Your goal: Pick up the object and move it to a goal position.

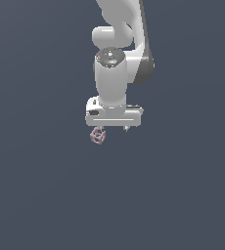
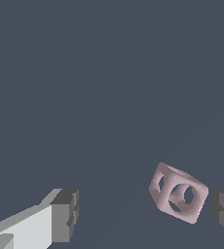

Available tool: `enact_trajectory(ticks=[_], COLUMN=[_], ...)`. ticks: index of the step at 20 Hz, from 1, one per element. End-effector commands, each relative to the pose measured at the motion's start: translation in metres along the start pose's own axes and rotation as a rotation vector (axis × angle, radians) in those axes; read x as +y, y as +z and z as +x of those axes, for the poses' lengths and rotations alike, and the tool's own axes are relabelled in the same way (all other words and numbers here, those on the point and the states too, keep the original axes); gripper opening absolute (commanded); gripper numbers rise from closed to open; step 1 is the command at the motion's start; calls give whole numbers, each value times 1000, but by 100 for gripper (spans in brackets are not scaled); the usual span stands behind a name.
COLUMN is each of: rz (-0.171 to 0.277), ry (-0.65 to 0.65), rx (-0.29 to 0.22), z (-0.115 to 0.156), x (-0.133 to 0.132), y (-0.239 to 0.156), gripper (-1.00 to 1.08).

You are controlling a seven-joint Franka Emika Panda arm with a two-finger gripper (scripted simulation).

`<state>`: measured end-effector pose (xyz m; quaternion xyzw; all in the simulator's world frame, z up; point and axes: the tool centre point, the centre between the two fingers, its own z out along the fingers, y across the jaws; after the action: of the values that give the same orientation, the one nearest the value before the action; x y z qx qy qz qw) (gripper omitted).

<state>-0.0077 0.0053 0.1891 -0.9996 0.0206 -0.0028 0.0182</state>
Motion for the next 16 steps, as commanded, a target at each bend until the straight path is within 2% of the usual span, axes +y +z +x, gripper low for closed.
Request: enact_trajectory(ticks=[1, 8, 16], rz=[0, -5, -22], ry=[6, 85, 264], rx=[-1, -1, 0], z=[-1, -12, -42], x=[2, 20, 61], y=[2, 23, 68], gripper=[100, 100, 100])
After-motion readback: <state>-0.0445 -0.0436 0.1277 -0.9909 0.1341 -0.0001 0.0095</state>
